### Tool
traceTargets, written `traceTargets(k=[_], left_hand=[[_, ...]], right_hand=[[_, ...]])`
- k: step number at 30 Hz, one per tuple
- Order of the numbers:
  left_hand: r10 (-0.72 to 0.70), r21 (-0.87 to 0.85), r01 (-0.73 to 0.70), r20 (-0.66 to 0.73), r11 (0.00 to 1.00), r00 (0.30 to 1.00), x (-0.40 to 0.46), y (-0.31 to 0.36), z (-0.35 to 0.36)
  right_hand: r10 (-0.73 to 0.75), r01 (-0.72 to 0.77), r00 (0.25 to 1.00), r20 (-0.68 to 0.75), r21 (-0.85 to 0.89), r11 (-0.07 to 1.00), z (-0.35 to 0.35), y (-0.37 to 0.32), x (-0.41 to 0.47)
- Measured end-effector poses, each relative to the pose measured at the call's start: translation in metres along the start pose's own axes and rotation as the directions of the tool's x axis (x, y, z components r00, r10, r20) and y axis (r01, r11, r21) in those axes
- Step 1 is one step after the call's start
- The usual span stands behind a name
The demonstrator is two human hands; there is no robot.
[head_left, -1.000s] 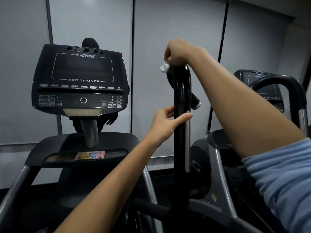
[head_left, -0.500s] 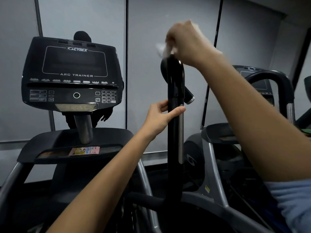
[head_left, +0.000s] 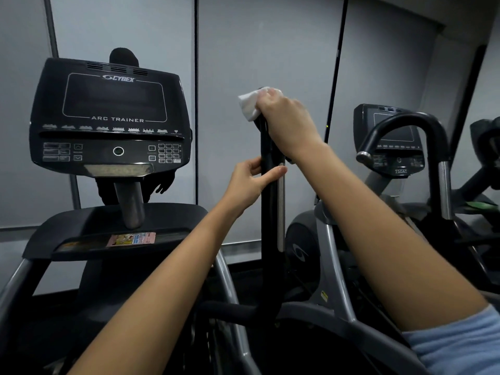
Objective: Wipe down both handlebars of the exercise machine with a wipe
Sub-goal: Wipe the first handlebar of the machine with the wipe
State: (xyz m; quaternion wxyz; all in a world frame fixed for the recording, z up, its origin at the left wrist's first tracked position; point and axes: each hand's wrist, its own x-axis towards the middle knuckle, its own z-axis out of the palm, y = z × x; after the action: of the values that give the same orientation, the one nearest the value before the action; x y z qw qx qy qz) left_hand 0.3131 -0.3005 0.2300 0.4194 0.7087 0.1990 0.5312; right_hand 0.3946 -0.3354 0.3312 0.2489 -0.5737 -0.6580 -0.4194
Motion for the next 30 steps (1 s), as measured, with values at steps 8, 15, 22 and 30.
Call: traceTargets(k=[8, 15, 22, 30], left_hand=[[-0.052, 0.038, 0.052, -0.008, 0.998, 0.999, -0.016, 0.004, 0.000], [-0.170, 0.054, 0.170, 0.002, 0.984, 0.985, -0.036, -0.009, 0.001], [-0.149, 0.077, 0.147, 0.018, 0.986, 0.989, -0.034, -0.016, 0.004], [-0.125, 0.116, 0.123, 0.012, 0.986, 0.992, -0.036, -0.017, 0.004]], right_hand=[[-0.059, 0.058, 0.997, 0.050, 0.019, 0.998, 0.004, -0.002, -0.052], [0.243, -0.191, 0.970, 0.006, 0.637, 0.747, -0.027, 0.023, -0.054], [0.238, -0.384, 0.920, 0.310, 0.607, 0.696, -0.029, 0.033, -0.042], [0.272, -0.178, 0.907, -0.322, 0.291, 0.940, 0.007, 0.002, -0.037]])
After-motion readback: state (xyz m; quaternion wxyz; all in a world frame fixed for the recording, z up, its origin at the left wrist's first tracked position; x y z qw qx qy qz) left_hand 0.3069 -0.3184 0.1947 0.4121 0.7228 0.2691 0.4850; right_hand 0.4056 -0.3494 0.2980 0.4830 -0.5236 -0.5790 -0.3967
